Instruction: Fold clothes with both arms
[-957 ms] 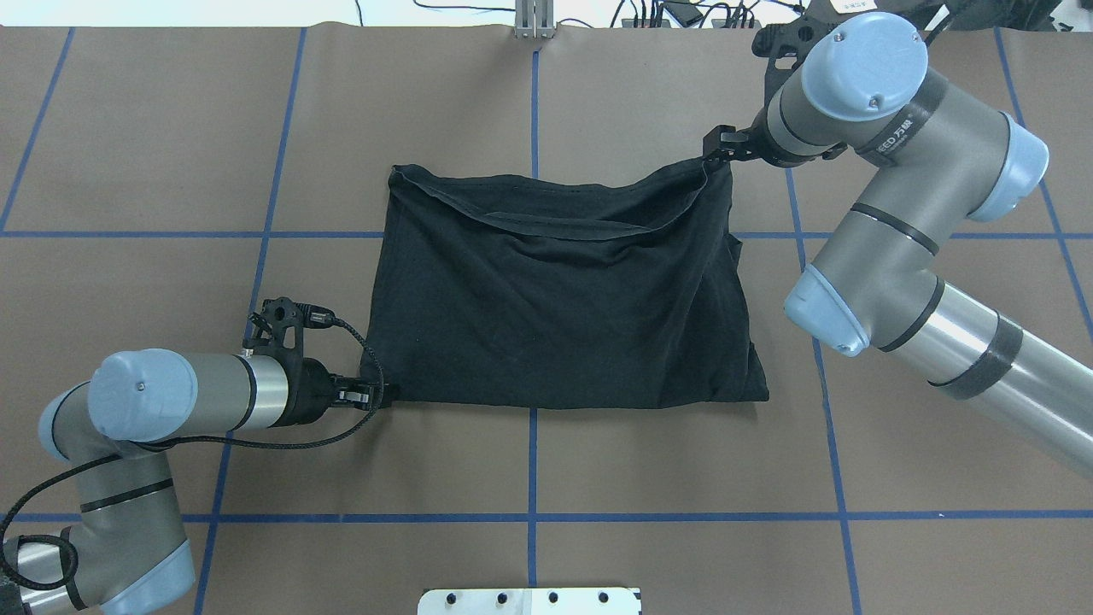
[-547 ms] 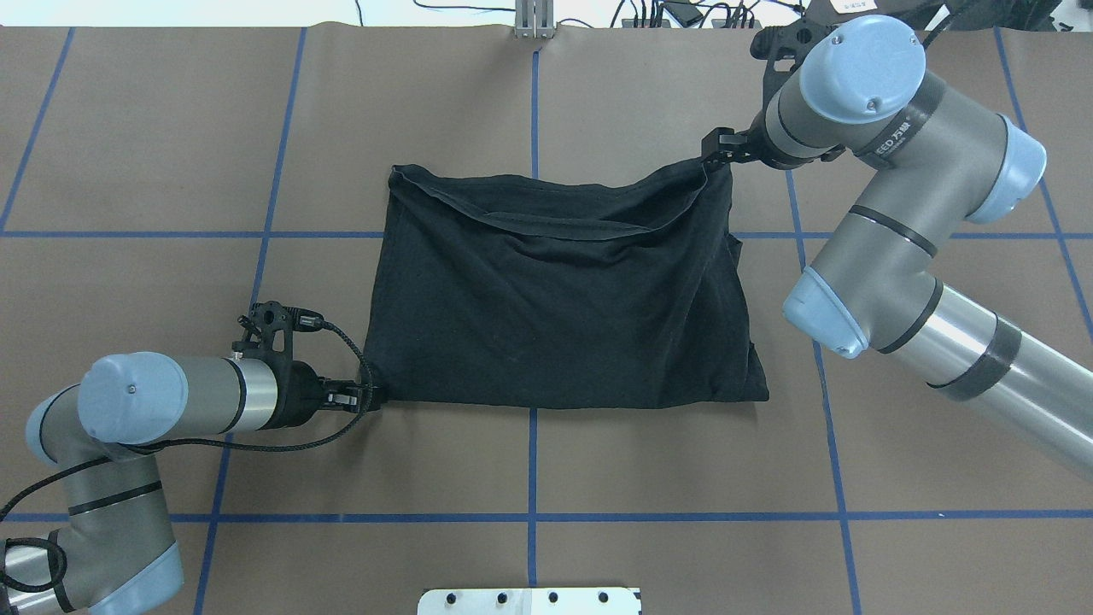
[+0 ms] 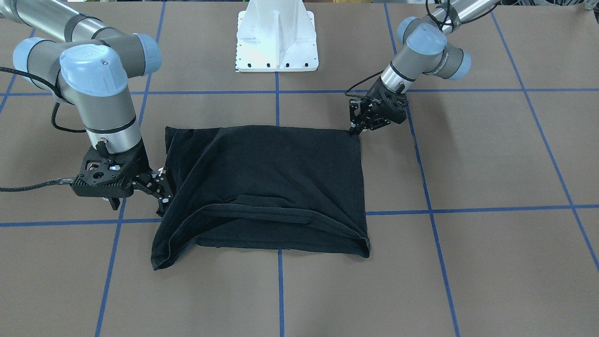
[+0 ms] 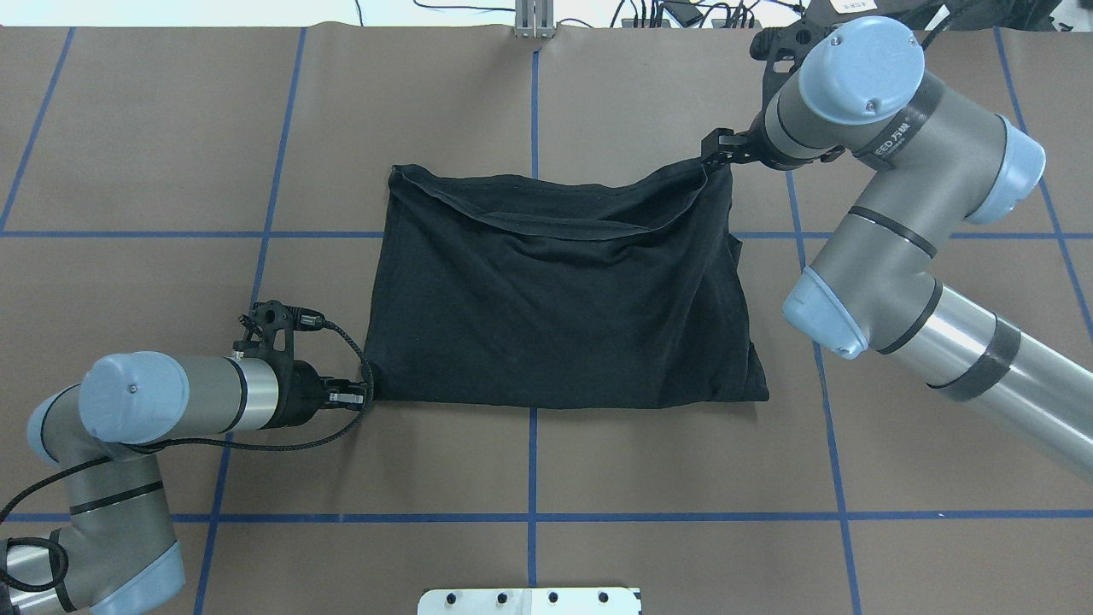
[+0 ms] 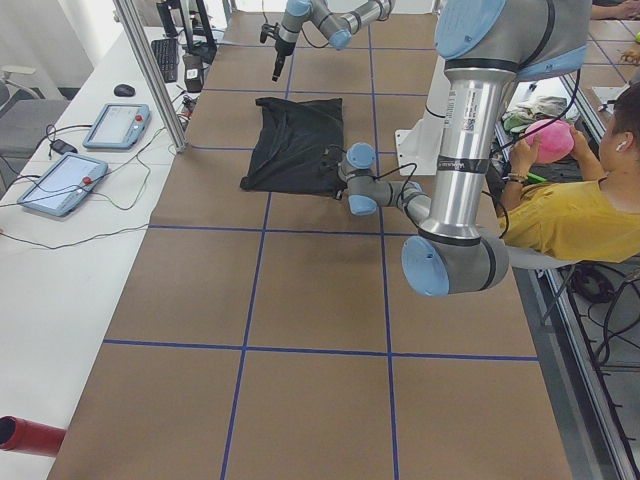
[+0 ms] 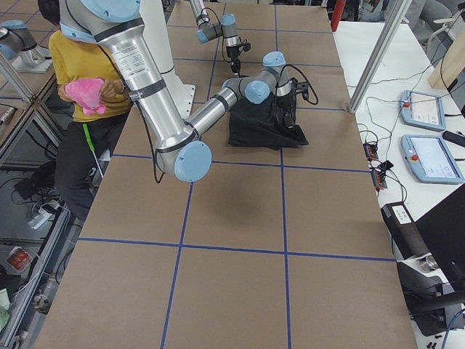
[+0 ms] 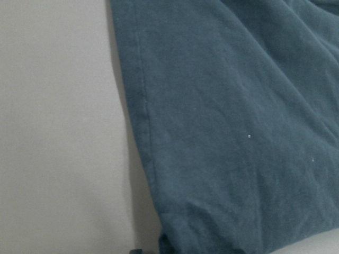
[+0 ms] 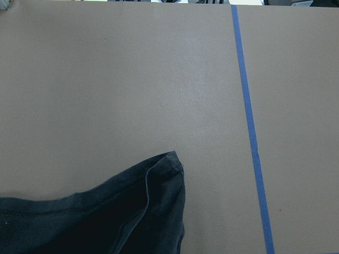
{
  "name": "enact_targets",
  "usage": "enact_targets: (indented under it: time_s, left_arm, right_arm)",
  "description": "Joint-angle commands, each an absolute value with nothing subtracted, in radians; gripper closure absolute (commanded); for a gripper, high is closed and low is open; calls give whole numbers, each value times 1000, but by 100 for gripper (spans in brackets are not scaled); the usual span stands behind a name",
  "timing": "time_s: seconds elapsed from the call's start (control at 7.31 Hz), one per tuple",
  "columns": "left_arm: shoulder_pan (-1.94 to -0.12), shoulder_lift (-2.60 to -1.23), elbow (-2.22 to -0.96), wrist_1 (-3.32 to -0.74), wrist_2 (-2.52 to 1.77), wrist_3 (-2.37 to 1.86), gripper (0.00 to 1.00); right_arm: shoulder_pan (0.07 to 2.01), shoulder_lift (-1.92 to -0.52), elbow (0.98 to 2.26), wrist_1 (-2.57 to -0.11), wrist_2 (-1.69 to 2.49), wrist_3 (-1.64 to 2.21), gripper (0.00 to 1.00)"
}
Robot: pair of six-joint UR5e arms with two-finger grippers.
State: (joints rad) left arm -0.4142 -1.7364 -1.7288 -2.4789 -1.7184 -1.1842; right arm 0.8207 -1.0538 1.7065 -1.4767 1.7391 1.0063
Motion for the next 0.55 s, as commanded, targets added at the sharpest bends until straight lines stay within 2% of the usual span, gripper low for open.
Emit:
enact_targets:
  time_s: [0.0,0.41]
  left_arm:
    - [-414,-1732,-1735,-2477,-1682,-1186,100]
    - [-451,-1614,-1864,-2468,-1712,-1142,100]
  right_arm:
    - [821,-1054,1706,-1476,1740,1006,1]
    - [801,-1051,1709,-1476,1740,1012,1]
